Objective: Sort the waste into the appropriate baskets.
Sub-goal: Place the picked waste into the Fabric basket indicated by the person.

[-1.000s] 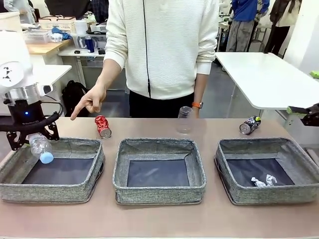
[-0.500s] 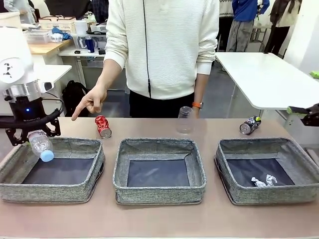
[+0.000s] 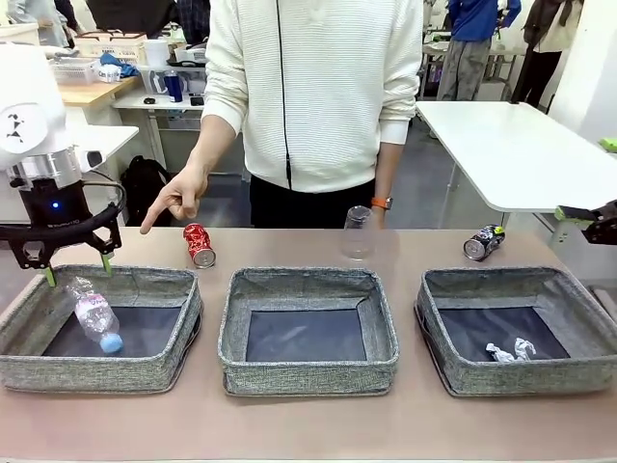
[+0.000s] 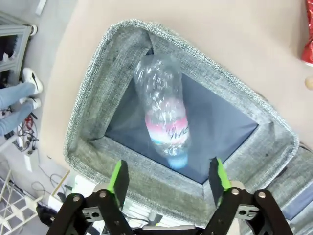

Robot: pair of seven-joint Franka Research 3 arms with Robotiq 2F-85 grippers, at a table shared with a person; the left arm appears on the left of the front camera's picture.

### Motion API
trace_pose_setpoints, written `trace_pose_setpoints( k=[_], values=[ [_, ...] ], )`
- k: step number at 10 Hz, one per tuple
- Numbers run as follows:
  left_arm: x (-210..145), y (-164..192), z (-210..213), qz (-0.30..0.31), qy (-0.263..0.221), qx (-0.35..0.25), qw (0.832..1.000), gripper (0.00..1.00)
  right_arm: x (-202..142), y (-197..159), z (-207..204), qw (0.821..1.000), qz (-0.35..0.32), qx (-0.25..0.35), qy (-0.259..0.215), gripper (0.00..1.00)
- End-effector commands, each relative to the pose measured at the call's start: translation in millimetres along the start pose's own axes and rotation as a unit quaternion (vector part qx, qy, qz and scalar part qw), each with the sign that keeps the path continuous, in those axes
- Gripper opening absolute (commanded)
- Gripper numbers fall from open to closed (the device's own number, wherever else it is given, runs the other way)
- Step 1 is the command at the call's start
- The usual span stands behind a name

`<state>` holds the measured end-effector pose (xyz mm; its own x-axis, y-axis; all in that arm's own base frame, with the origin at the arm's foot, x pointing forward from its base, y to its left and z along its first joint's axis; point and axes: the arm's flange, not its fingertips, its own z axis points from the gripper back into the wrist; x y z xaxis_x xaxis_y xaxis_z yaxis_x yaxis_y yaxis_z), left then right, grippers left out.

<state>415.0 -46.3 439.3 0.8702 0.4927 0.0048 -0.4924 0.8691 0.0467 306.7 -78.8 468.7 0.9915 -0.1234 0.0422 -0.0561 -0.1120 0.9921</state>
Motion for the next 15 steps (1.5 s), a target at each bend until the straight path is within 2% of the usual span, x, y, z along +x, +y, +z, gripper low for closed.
trace_pose_setpoints(
  k=[1, 4, 5, 6, 7, 8, 9, 10, 11, 12, 13, 14, 15],
  values=[
    [0, 3, 5, -0.006, -0.004, 0.006, 1.000, 1.00, 1, 6, 0, 1.000, -0.007, 0.008, -0.002, 1.00],
    [1, 0, 9, -0.021, -0.002, -0.009, 1.000, 1.00, 1, 6, 0, 1.000, -0.007, 0.008, -0.002, 1.00],
    [-1, -2, 15, -0.042, 0.013, -0.040, 0.998, 1.00, 1, 6, 0, 1.000, -0.007, 0.008, -0.002, 1.00],
    [-7, -3, 28, -0.094, 0.044, -0.116, 0.988, 1.00, 1, 6, 0, 1.000, -0.007, 0.008, -0.002, 1.00],
    [-17, -3, 51, -0.166, 0.075, -0.217, 0.959, 1.00, 1, 6, 0, 1.000, -0.007, 0.008, -0.002, 1.00],
    [-24, 2, 70, -0.243, 0.107, -0.308, 0.914, 1.00, 1, 6, 0, 1.000, -0.007, 0.008, -0.002, 1.00],
    [-29, 9, 86, -0.316, 0.137, -0.380, 0.858, 1.00, 1, 6, 0, 1.000, -0.007, 0.008, -0.002, 1.00],
    [-30, 18, 99, -0.380, 0.172, -0.475, 0.774, 1.00, 1, 6, 0, 1.000, -0.007, 0.008, -0.002, 1.00],
    [-24, 23, 109, -0.416, 0.196, -0.573, 0.678, 1.00, 1, 6, 0, 1.000, -0.007, 0.008, -0.002, 1.00],
    [-21, 21, 113, -0.408, 0.190, -0.595, 0.666, 1.00, 1, 6, 0, 1.000, -0.007, 0.008, -0.002, 1.00],
    [-15, 19, 110, -0.386, 0.171, -0.613, 0.668, 1.00, 1, 6, 0, 1.000, -0.007, 0.008, -0.002, 1.00],
    [-10, 23, 107, -0.371, 0.148, -0.642, 0.655, 1.00, 1, 6, 0, 1.000, -0.007, 0.008, -0.002, 1.00],
    [-4, 36, 100, -0.349, 0.120, -0.683, 0.631, 1.00, 1, 6, 0, 1.000, -0.007, 0.008, -0.002, 1.00]
  ],
)
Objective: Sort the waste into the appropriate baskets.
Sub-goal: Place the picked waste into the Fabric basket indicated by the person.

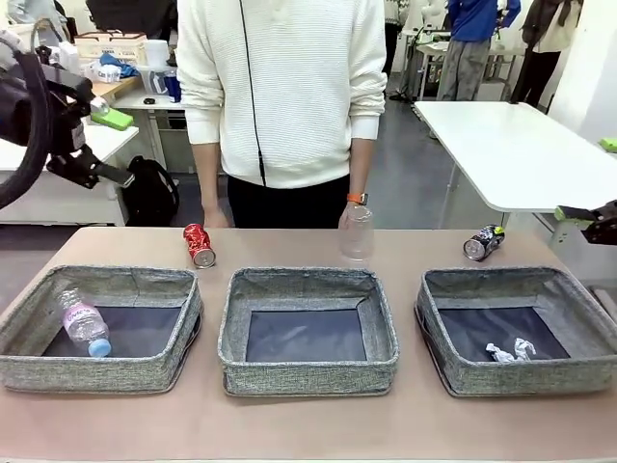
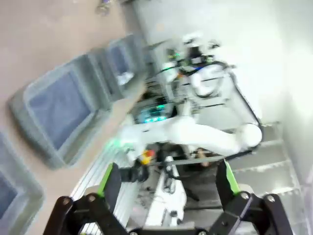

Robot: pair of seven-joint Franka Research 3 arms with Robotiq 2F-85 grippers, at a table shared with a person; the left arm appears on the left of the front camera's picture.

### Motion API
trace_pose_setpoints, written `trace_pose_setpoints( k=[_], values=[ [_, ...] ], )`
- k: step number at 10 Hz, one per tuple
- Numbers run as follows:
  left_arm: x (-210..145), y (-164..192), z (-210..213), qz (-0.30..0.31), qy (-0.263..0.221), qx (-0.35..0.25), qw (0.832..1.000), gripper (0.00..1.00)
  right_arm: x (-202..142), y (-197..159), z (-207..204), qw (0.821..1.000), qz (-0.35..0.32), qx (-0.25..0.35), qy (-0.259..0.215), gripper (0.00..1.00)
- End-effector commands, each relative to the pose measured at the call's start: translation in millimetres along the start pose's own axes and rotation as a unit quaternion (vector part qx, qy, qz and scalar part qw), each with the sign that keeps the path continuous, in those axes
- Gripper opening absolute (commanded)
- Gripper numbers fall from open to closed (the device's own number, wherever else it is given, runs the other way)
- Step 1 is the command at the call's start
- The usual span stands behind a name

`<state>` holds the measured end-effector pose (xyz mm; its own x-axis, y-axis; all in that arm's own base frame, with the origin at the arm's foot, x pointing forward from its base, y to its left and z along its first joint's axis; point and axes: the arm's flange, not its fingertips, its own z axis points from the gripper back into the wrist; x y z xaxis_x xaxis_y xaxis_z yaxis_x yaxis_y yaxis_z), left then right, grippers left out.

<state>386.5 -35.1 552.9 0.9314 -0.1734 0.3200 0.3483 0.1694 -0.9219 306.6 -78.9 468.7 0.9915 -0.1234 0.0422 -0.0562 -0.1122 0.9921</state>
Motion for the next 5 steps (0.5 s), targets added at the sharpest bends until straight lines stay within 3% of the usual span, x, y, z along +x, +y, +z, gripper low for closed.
trace_pose_setpoints(
  k=[1, 2, 5],
  values=[
    [-11, 28, 32, 0.004, -0.049, -0.089, 0.995, 1.00, 1, 6, -1, 1.000, -0.007, 0.008, -0.002, 1.00],
    [-28, 40, 47, 0.008, -0.077, -0.101, 0.992, 1.00, 1, 6, -1, 1.000, -0.007, 0.008, -0.002, 1.00],
    [-83, 82, 82, 0.162, -0.162, -0.094, 0.969, 1.00, 1, 6, -1, 1.000, -0.007, 0.008, -0.002, 1.00]
  ],
)
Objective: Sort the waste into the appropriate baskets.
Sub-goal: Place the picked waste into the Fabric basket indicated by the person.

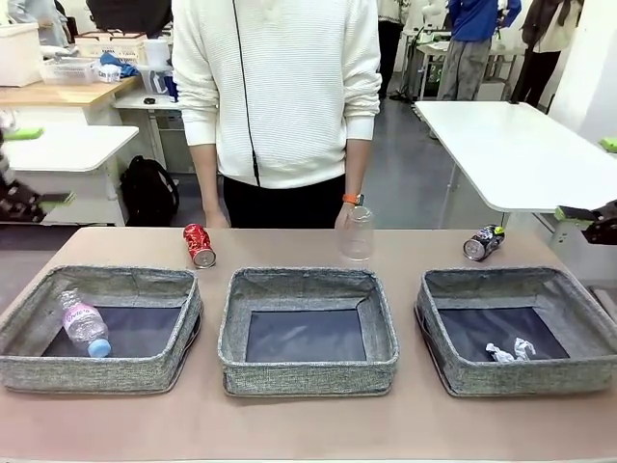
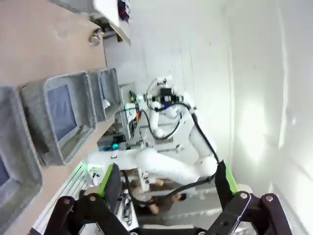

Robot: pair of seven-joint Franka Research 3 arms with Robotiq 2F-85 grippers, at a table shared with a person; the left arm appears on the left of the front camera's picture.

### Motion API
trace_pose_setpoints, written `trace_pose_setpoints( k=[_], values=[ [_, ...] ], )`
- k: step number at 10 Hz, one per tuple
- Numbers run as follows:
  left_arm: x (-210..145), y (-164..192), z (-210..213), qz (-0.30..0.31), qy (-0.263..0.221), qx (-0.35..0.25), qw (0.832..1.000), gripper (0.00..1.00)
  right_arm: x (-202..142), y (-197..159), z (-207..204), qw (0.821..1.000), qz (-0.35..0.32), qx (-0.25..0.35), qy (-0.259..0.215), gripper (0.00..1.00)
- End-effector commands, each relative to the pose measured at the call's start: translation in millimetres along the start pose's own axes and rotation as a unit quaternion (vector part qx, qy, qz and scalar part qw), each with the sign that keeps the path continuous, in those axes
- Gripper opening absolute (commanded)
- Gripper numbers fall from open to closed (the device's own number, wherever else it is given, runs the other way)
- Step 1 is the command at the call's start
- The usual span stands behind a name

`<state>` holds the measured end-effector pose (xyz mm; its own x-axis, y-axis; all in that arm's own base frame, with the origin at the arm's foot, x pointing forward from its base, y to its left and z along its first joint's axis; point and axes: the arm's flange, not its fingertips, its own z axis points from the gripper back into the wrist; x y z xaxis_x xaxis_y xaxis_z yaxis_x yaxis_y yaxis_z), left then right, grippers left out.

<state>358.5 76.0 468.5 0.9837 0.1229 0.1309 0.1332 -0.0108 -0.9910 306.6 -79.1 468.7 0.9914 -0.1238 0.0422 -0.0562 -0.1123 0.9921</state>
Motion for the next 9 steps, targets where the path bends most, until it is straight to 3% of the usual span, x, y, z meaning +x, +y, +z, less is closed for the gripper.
trace_pose_setpoints(
  k=[1, 2, 9],
  values=[
    [-16, 2, 3, 0.091, -0.052, 0.003, 0.994, 1.00, 1, 6, -1, 1.000, -0.007, 0.008, -0.001, 1.00],
    [0, 0, 0, 0.000, 0.000, 0.000, 1.000, 1.00, 1, 6, -1, 1.000, -0.007, 0.008, -0.001, 1.00],
    [0, 0, 0, 0.000, 0.000, 0.000, 1.000, 1.00, 1, 6, -1, 1.000, -0.007, 0.008, -0.001, 1.00]
  ],
)
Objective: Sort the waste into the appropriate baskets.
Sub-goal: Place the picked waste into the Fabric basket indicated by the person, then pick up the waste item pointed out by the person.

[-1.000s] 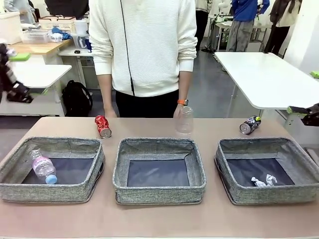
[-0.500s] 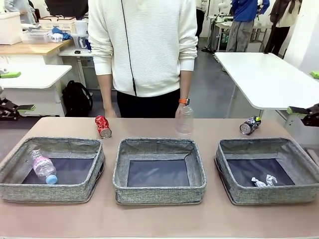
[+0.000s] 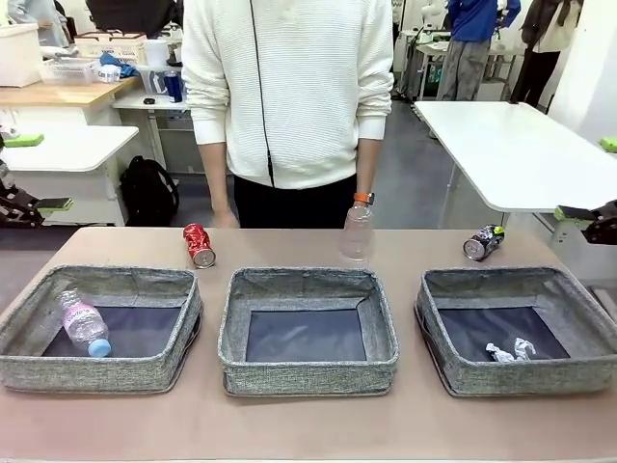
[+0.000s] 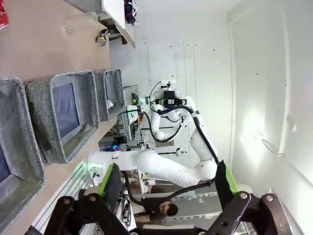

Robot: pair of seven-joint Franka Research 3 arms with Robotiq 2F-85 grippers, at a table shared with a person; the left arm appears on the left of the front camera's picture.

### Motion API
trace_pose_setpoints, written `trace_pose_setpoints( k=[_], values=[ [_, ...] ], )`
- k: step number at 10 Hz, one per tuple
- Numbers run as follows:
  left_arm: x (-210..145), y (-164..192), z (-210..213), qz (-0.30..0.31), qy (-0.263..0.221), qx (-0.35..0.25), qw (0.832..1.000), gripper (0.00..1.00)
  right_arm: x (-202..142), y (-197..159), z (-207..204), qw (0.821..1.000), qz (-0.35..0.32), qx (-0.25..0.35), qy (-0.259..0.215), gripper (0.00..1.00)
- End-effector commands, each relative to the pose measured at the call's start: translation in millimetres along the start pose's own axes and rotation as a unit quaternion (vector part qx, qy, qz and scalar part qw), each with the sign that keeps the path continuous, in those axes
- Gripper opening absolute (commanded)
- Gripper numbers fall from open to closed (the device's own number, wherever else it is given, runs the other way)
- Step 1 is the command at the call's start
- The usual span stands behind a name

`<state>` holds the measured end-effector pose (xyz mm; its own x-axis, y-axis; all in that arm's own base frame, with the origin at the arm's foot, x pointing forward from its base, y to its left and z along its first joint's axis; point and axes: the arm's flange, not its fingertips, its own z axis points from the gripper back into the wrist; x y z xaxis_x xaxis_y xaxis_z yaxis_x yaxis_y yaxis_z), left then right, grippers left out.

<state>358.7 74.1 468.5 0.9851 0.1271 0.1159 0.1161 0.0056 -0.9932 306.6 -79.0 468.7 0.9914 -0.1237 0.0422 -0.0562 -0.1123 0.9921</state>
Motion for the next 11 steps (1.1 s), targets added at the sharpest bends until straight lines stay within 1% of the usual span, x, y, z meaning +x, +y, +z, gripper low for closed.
trace_pose_setpoints(
  k=[1, 11],
  values=[
    [0.0, 0.0, 1.9, -0.008, 0.002, -0.009, 1.000, 1.00, 0.6, 6.3, -0.7, 1.000, -0.007, 0.008, -0.001, 1.00],
    [0.0, 0.0, 1.9, -0.008, 0.002, -0.009, 1.000, 1.00, 0.6, 6.3, -0.7, 1.000, -0.007, 0.008, -0.001, 1.00]
  ],
)
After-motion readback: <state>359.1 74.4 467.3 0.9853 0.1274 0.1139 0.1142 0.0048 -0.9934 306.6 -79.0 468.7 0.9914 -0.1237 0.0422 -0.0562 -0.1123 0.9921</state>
